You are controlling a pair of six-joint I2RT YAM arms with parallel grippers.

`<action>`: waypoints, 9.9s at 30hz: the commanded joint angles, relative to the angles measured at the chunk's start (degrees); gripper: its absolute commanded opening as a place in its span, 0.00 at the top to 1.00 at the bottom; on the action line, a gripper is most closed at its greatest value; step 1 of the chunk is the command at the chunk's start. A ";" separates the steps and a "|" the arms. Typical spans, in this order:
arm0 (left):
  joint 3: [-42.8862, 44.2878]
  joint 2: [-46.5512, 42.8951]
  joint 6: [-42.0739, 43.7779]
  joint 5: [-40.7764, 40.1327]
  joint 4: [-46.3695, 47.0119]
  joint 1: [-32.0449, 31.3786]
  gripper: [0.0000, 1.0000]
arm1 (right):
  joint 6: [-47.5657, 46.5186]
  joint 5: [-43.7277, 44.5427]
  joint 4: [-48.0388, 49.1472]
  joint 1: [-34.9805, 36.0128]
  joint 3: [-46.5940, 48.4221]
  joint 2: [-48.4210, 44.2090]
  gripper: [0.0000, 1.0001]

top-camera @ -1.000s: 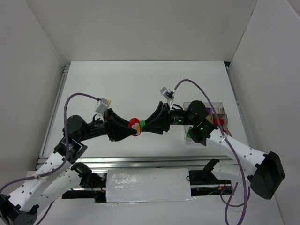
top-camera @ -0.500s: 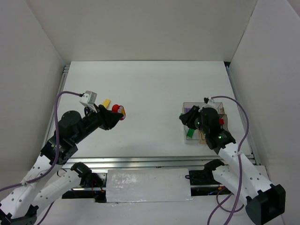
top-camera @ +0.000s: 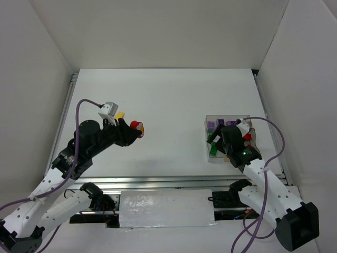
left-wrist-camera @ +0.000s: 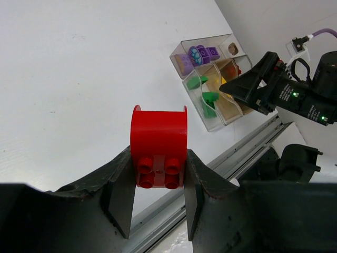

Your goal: Sort the legos into containers by color

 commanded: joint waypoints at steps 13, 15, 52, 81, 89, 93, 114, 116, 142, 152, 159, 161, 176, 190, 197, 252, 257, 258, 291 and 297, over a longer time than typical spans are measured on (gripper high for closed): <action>-1.31 15.00 -4.39 35.38 26.96 -0.51 1.00 | -7.82 -55.02 29.41 0.64 -3.90 -10.65 0.00; -1.40 17.46 -6.16 37.71 31.53 -2.35 1.00 | -4.92 -59.96 36.80 2.65 -3.81 -10.30 0.00; -2.11 15.54 -2.30 36.75 32.43 -9.74 1.00 | -1.04 -56.20 59.59 18.58 2.87 -1.07 0.39; 7.56 10.17 -2.03 -20.91 -12.57 -7.81 0.00 | 4.58 18.24 -4.31 -31.87 10.86 8.58 1.00; 8.09 12.90 -1.86 -19.32 -13.27 -7.81 0.00 | 2.65 17.53 -0.10 -32.14 10.70 11.85 0.93; 6.86 11.85 -2.38 -19.32 -12.39 -7.72 0.00 | 0.20 13.68 2.80 -32.14 9.99 11.50 0.37; 8.08 18.86 -14.33 -25.65 -17.13 10.62 0.01 | -11.32 -21.31 9.94 -25.56 8.49 -1.23 0.00; 8.70 22.56 -13.99 -24.16 -16.00 13.36 0.01 | -12.11 -21.75 8.18 -20.99 10.07 -3.25 0.00; 25.85 68.18 5.97 -14.93 -2.64 26.47 0.00 | -17.74 -43.99 13.01 -12.71 8.23 -7.04 0.00; 28.21 74.68 2.89 -16.42 -7.73 26.47 0.67 | -18.36 -43.38 12.31 -12.71 8.05 -8.80 0.00; 27.69 68.11 1.57 -10.40 -8.09 26.21 1.00 | -17.48 -44.51 13.97 -12.62 7.09 -8.54 0.00; 23.68 60.94 1.66 -3.36 -5.03 24.98 1.00 | -16.95 -47.14 15.20 -12.62 6.30 -7.66 0.00; -2.45 19.85 -6.41 41.23 44.89 0.55 0.98 | 9.75 -74.76 56.15 -9.29 -5.83 -14.60 0.01; -1.76 21.86 -10.56 41.59 52.31 -9.82 0.99 | 8.29 -53.85 64.35 5.04 -6.10 -17.51 0.04; 0.44 23.62 -7.75 39.22 48.34 -12.91 1.00 | 5.12 -50.24 67.59 11.27 -2.94 -11.09 0.09; 1.50 19.41 1.40 40.80 38.06 -13.43 0.48 | -16.42 -65.87 39.38 17.08 16.49 -0.89 0.97; 1.58 18.18 1.57 38.69 38.06 -13.43 0.61 | -15.55 -66.75 40.78 17.17 15.53 -0.01 0.96; 1.67 18.17 1.48 38.43 38.14 -13.43 0.64 | -15.28 -66.84 41.22 17.17 15.44 0.08 0.96; -1.76 14.04 -3.09 33.59 45.18 -13.35 1.00 | -7.99 -68.51 58.27 14.89 2.96 -5.81 0.16; -1.58 15.01 -3.70 33.59 45.79 -13.35 1.00 | -7.64 -69.04 59.85 15.76 4.10 -3.97 0.43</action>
